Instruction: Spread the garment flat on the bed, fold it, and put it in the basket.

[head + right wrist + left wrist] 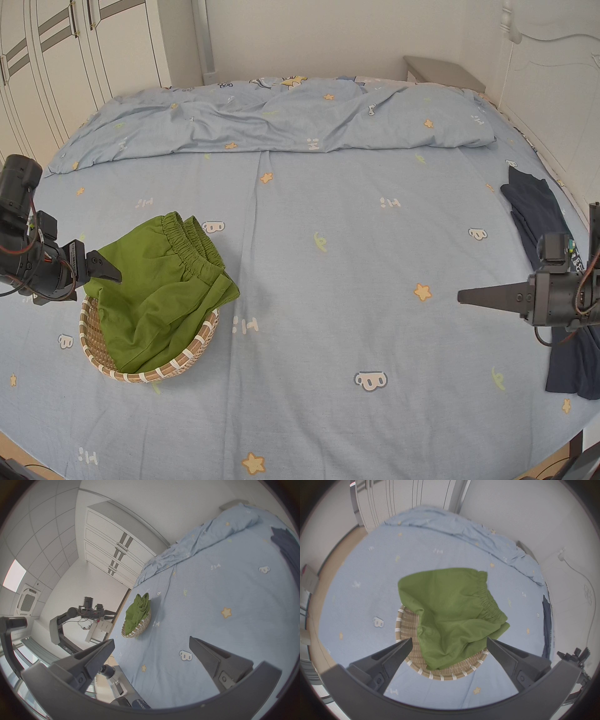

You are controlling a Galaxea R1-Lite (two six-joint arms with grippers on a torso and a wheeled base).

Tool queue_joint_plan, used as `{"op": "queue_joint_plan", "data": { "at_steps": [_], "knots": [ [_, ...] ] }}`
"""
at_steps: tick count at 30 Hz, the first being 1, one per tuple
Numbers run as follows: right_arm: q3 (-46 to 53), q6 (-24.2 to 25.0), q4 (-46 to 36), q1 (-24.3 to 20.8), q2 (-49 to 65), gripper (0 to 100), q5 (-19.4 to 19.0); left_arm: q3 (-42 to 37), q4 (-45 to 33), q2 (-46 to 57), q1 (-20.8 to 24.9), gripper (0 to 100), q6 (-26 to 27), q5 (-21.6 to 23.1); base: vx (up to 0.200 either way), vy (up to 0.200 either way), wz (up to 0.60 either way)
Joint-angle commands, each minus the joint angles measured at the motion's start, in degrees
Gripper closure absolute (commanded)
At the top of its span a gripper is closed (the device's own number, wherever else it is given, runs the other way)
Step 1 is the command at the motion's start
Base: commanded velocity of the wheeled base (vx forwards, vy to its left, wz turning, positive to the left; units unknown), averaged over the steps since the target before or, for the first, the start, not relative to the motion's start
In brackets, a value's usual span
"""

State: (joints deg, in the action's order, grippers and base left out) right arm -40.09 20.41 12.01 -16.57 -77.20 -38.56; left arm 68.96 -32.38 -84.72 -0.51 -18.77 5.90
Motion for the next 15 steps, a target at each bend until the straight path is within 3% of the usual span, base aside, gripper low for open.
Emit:
{"op": "queue_joint_plan", "data": {
  "at_steps": [1, 4, 9, 13, 14, 15],
  "knots": [
    [8.4, -4.9, -0.9, 7.2, 17.7, 0, 1.8, -6.3, -1.3, 20.2, 12.6, 0, -7.2, -16.9, 0.0, 0.0, 0.0],
    [15.0, -5.9, -0.9, 10.9, 27.8, 0, 1.9, -13.2, -1.3, 30.5, 15.2, 0, -10.0, -20.3, 0.0, 0.0, 0.0],
    [22.2, -5.6, -2.6, 16.3, 41.6, 0, 1.8, -22.3, -1.2, 44.7, 13.0, 0, -13.3, -20.4, 0.0, 0.0, 0.0],
    [25.2, -5.5, -5.2, 16.5, 49.5, 0, 1.8, -29.3, -1.1, 55.4, 8.0, 0, -14.7, -20.3, 0.0, 0.0, 0.0],
    [25.6, -5.5, -8.0, 16.3, 53.1, 0, 1.8, -33.3, -0.8, 61.3, 3.5, 0, -14.4, -20.3, 0.0, 0.0, 0.0],
    [25.6, -5.5, -8.8, 16.3, 54.0, 0, 1.8, -33.8, -0.8, 62.0, 2.9, 0, -14.4, -20.3, 0.0, 0.0, 0.0]
  ]
}}
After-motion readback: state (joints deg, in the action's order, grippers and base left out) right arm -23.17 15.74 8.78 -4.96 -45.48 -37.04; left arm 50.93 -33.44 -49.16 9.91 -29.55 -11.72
